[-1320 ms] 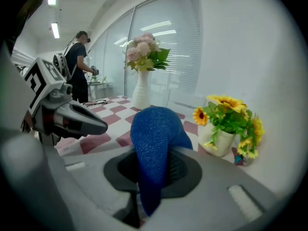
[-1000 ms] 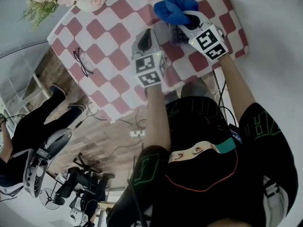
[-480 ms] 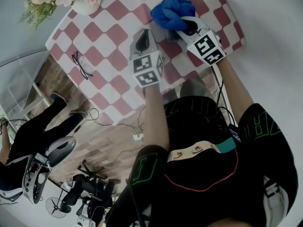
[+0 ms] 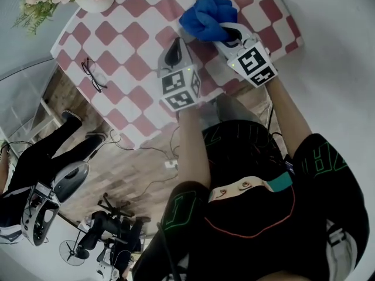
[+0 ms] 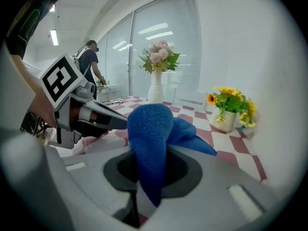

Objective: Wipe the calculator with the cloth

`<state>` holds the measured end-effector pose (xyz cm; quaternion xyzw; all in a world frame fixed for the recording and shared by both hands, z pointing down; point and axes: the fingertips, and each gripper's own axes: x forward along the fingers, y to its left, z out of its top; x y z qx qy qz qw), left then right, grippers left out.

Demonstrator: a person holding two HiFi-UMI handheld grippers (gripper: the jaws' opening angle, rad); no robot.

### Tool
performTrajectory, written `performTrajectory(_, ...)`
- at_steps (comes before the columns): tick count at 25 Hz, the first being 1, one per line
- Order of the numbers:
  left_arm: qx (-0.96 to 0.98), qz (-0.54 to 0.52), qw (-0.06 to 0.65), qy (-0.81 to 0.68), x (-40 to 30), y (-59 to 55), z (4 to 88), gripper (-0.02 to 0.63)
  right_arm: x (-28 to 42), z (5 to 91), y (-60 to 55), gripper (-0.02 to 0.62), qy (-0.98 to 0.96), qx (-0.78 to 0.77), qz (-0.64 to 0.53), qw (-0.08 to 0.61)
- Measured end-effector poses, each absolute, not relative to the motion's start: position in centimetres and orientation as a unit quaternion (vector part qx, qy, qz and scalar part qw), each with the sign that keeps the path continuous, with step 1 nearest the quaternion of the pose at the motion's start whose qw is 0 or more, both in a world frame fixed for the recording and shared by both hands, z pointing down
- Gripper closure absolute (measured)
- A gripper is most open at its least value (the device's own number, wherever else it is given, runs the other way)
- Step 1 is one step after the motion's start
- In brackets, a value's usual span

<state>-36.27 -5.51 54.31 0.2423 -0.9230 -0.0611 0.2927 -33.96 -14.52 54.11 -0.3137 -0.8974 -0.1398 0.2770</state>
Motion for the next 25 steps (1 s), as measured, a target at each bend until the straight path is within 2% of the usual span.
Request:
performTrajectory(11, 0.217, -0.069, 0.274, -0.934, -32.7, -6.1, 53.0, 0.595, -30.2, 54.0, -13.5, 0.514, -0.881, -0.356, -0.111, 0.290)
performTrajectory(15, 0.209, -0.071, 0.268, -0.938, -31.0, -6.2, 52.0, 0.595, -28.5, 53.5, -13.8, 0.515, -0.882, -0.360, -0.061, 0.298)
performTrajectory(25, 0.201, -0.076, 0.211, -0.954, -28.0, -6.7, 47.8, 0.595, -25.7, 48.2, -18.9, 0.515, -0.926, -0.284, 0.030, 0.246)
